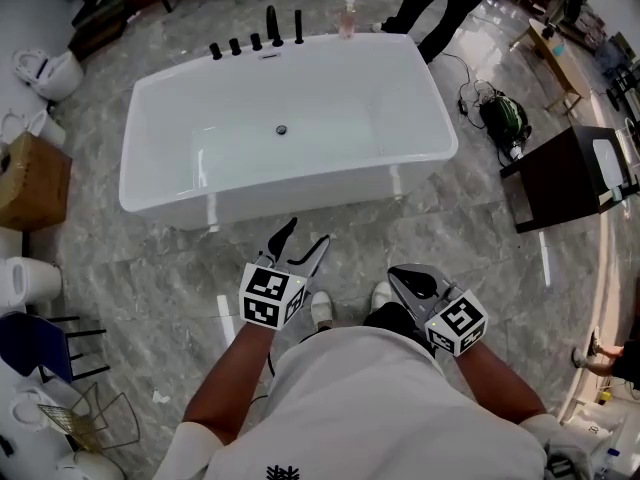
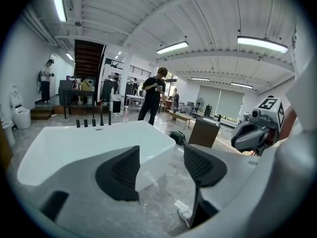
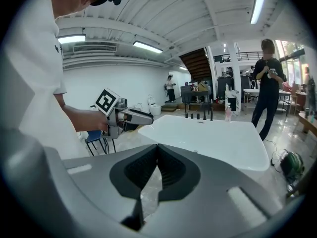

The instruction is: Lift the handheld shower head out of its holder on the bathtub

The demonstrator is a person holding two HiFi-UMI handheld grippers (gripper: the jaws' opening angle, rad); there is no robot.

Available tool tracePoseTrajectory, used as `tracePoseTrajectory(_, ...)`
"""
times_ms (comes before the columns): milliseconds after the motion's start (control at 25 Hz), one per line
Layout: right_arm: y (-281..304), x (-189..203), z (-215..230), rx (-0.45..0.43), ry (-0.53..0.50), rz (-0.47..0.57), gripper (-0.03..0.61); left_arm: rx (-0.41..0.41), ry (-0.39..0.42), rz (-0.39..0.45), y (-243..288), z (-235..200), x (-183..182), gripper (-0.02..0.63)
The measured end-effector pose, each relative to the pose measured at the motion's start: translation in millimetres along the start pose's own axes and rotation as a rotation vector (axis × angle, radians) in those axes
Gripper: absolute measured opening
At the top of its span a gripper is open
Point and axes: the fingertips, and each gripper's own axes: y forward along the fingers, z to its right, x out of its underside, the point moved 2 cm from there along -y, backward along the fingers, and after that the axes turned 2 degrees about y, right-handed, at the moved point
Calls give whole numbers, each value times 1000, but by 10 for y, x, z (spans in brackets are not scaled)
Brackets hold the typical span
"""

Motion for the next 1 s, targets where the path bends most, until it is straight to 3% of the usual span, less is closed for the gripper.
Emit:
tracePoseTrajectory(200,146,-128,514,-34,-1,-2,14,-26,0,-12,466,-149,-196,273)
tracePoseTrajectory(600,235,-565,2008,-156,-52,-15,14,-143,-37,-25,1646,-197,-851,273)
tracePoseTrajectory(1000,267,-616,3259,-198,-14,-82,14,-215,-64,-36,2755,-320,-1326,273)
